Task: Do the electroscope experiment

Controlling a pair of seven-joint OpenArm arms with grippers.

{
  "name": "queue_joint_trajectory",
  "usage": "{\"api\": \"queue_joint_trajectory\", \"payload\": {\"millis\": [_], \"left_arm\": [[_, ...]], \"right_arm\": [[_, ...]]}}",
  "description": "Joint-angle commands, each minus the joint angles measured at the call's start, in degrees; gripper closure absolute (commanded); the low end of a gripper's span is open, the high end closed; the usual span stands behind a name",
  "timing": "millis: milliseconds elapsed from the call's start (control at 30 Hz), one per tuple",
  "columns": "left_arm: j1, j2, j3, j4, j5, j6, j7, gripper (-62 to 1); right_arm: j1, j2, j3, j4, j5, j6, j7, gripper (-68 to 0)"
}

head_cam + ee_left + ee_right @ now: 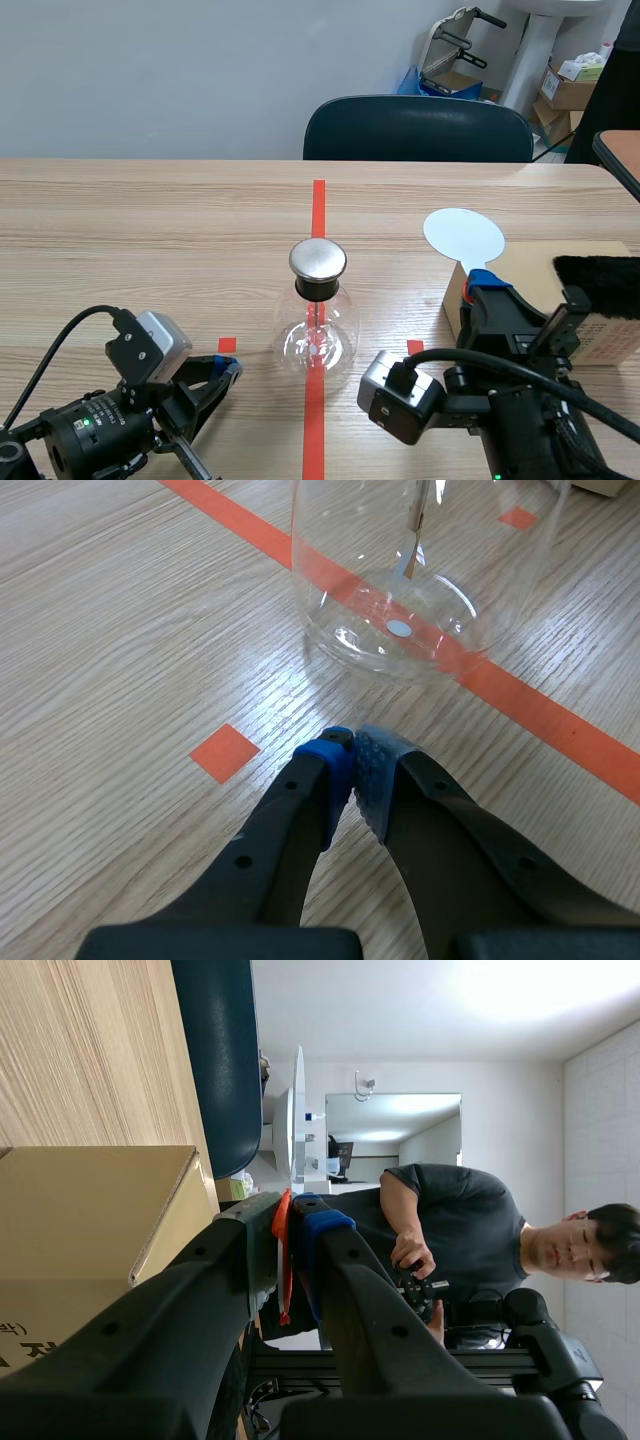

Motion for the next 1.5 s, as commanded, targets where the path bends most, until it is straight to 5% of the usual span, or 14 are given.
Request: {"api": "queue_joint_trajectory", "payload": {"millis": [0,700,1467], "left_arm": [[0.5,0.2,0.1,0.7,-0.3,-0.1,-0.8,-4.0],[0.5,0.5,0.1,0.7,-0.3,-0.2,-0.8,-4.0],[0.5,0.5,0.1,0.7,0.1,-0.2,-0.8,-4.0]], "right_arm": [[0.2,0.8,0.4,0.9,-0.2,-0.6,-0.4,-1.0],[0.2,0.8,1.2,0.9,-1.9,-0.6,1.1,-1.0],[0.0,0.9,1.2,1.0,-3.3,-0.6,18.9,-1.0]]}}
